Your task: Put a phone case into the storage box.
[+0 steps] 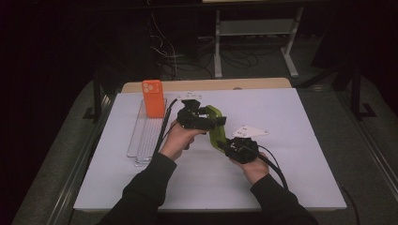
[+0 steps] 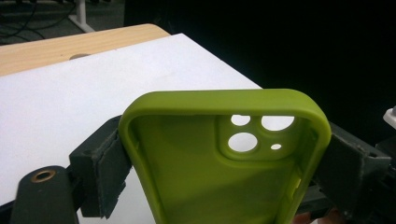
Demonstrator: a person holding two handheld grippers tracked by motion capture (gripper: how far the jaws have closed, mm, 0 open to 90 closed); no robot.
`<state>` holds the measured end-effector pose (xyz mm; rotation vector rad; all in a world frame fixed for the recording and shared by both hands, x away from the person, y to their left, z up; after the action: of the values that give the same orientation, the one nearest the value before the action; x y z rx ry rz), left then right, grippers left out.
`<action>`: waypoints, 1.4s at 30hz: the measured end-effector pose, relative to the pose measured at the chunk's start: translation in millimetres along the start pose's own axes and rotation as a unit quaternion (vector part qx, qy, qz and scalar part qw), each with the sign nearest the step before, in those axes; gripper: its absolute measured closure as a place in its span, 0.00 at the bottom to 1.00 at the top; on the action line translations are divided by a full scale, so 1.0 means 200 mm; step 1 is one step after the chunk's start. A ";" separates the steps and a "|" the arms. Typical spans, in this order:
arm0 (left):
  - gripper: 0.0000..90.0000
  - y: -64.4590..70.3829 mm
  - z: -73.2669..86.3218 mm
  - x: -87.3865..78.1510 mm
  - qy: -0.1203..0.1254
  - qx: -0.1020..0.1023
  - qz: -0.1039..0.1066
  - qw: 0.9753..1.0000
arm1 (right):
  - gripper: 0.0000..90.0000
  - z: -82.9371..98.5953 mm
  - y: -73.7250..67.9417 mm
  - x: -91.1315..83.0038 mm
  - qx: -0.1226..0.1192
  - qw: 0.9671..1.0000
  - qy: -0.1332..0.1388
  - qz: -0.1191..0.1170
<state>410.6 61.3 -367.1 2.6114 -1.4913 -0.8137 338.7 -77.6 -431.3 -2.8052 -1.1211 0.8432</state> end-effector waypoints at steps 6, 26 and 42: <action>0.17 -0.01 0.00 0.00 -0.011 0.009 -0.005 1.000 | 0.62 0.00 0.00 0.00 -0.006 1.000 -0.012 0.007; 0.17 -0.14 -0.17 -0.21 -0.050 0.035 -0.076 0.995 | 0.11 0.10 0.20 -0.22 -0.030 0.997 -0.065 0.013; 0.17 -0.32 -0.31 -0.47 -0.048 0.017 -0.174 0.983 | 0.00 0.26 0.31 -0.36 -0.026 0.995 -0.097 0.027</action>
<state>450.1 158.2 -291.4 2.9451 -1.0850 -0.9566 310.0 -179.3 -453.7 -2.8579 -1.1082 1.1297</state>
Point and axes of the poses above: each handheld gripper's, and its own axes: x roughly forward along the jaws, z roughly out of its underside, y roughly to its right, the point moved 4 cm from there along x, roughly forward along the jaws, and after that the axes turned 3 degrees about x, right-handed, at the moved point
